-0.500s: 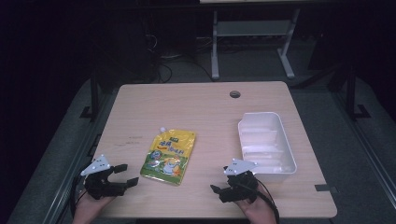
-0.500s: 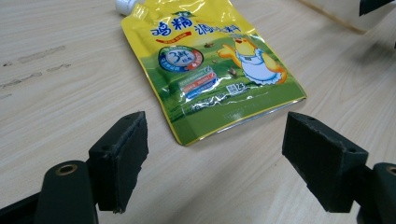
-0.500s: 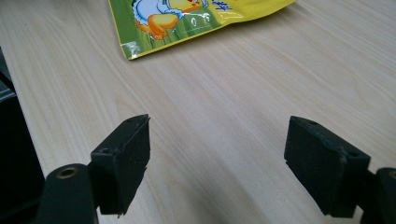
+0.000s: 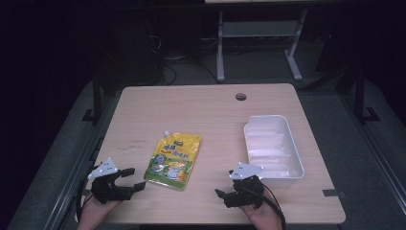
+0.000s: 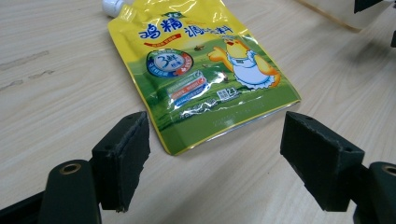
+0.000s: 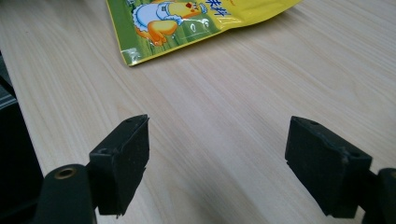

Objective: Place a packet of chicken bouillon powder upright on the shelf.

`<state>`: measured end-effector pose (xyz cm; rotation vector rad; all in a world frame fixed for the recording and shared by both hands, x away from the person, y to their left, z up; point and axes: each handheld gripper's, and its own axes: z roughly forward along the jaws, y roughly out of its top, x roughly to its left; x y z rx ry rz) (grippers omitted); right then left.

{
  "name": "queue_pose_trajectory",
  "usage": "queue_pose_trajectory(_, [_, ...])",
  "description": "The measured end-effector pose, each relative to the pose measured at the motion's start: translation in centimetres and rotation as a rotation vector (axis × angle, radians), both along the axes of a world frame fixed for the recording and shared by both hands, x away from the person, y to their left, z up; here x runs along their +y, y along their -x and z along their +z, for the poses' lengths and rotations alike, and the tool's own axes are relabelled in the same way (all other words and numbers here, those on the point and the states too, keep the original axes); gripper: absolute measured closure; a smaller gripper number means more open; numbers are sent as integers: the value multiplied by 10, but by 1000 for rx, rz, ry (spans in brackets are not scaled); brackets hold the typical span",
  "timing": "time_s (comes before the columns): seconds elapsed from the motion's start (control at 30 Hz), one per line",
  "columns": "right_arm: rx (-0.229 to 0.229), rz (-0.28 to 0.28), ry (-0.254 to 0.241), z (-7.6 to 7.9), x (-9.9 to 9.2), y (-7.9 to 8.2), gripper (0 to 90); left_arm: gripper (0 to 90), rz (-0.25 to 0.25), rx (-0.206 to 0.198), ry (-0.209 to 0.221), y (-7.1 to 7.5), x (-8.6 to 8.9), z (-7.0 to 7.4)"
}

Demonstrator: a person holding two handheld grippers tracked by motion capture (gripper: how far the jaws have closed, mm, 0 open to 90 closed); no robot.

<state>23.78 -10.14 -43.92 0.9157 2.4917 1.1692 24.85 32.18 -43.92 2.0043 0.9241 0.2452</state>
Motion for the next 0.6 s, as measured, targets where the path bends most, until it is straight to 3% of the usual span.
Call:
queue_pose_trajectory(0.33, [34, 13, -26, 2, 11, -7, 202, 266, -8, 16, 0, -14, -14, 1])
queue_pose_trajectory(0.6, [54, 40, -13, 7, 27, -18, 195, 289, -21, 22, -17, -22, -26, -2])
